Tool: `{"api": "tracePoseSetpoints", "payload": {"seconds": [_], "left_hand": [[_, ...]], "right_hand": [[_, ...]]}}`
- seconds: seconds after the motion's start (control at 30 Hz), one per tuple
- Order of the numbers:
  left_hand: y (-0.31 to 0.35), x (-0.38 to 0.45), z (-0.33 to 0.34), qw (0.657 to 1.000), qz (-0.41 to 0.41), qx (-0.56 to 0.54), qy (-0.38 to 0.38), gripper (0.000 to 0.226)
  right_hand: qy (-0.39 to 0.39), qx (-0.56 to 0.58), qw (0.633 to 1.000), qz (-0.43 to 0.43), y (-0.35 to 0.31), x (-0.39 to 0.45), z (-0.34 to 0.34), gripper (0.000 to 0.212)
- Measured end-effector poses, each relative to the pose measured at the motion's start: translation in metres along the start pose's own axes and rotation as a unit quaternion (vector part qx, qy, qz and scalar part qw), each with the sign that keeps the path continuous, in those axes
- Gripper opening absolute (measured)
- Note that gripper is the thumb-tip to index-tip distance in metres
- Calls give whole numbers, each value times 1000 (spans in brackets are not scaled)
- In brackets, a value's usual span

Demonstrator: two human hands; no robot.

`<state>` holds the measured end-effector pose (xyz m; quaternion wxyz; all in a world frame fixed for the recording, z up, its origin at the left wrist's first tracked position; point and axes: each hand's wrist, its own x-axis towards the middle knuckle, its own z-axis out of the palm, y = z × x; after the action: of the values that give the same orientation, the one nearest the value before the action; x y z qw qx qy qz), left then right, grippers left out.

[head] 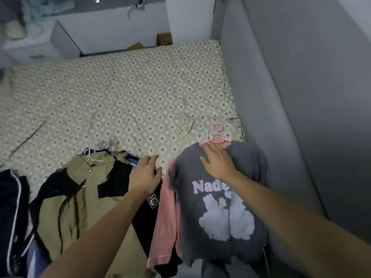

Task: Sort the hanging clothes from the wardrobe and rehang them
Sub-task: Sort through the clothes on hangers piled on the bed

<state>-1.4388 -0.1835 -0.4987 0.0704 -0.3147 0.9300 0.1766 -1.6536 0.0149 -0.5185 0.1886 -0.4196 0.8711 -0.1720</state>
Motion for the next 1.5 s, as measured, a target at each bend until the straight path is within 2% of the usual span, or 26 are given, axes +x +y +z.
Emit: {"api": "tracePoseSetpoints", "payload": {"seconds": [0.1,0.23,0.47,0.6,0.73,0.9,1.03,1.17,1.3,1.43,1.5], "left_hand": [[-62,-33,-19,999,-33,4,5,60],[-160,-70,-35,997,-72,-13,25,49],[-340,-113,-41,995,-103,-7,1,49],[-420,-110,-45,992,-123,19,-10,53],[-479,-78,-32,992,-120,32,-31,57],[-518,-19,-11,989,-137,11,-54,63],[-534,12,6,985,-154,7,-83,62],[-544,20,15,987,-143,10,-69,56],[-545,19,13,993,-119,8,-25,48],[-542,8,-8,995,-95,-13,11,47],[-537,-2,-24,995,-95,-31,23,49]], "right_hand": [[-12,6,999,-29,-63,5,21,45],[-31,11,998,-58,-149,12,63,46],[-56,6,998,-40,-273,32,167,44],[-80,-11,996,-32,-316,63,221,45],[-97,-58,994,0,-328,105,254,49],[-130,-35,989,67,-308,149,285,56],[-167,-16,982,89,-297,158,305,62],[-151,-16,983,100,-302,162,315,56],[-139,-20,984,106,-314,164,313,54],[-121,29,988,93,-320,158,295,49],[-94,53,991,80,-331,145,278,39]]}}
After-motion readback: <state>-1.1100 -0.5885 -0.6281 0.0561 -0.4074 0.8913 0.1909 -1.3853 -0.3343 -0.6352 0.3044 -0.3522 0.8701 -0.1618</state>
